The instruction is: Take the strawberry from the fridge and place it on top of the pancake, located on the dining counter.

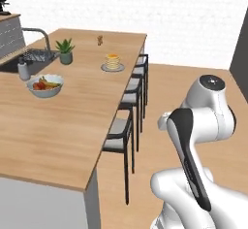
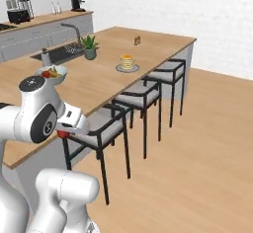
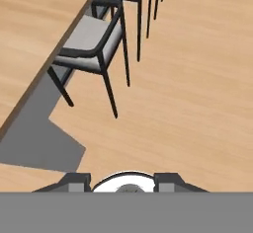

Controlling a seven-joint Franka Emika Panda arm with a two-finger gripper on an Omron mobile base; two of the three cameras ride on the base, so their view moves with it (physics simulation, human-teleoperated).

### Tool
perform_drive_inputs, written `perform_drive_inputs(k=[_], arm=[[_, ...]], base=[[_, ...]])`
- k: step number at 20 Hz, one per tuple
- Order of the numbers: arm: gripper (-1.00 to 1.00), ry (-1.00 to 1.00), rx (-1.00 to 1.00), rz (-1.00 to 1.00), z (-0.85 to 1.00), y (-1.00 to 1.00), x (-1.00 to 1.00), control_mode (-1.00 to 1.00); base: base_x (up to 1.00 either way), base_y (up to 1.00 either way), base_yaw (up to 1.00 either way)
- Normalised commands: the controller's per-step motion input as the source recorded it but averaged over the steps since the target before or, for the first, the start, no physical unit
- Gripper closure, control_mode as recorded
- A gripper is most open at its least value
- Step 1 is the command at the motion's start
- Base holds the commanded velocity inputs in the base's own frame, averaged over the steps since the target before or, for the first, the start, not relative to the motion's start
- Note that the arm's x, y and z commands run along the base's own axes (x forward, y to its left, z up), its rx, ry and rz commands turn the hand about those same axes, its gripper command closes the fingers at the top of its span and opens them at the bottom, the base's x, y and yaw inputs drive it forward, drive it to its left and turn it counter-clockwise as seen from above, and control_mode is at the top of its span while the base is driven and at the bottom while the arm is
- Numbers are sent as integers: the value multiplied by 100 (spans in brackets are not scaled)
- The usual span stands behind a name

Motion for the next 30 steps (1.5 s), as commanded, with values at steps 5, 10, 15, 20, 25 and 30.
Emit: perform_drive_inputs(k=[5, 10, 15, 20, 25, 30], arm=[[100, 0, 0, 0, 0, 0, 0, 100], [100, 0, 0, 0, 0, 0, 0, 100], [100, 0, 0, 0, 0, 0, 0, 100], [100, 0, 0, 0, 0, 0, 0, 100], [100, 0, 0, 0, 0, 0, 0, 100], [100, 0, 0, 0, 0, 0, 0, 100]], base=[[90, -100, 46], [77, -96, 60], [38, -100, 56], [8, -100, 47], [6, -100, 49], [11, -100, 51]])
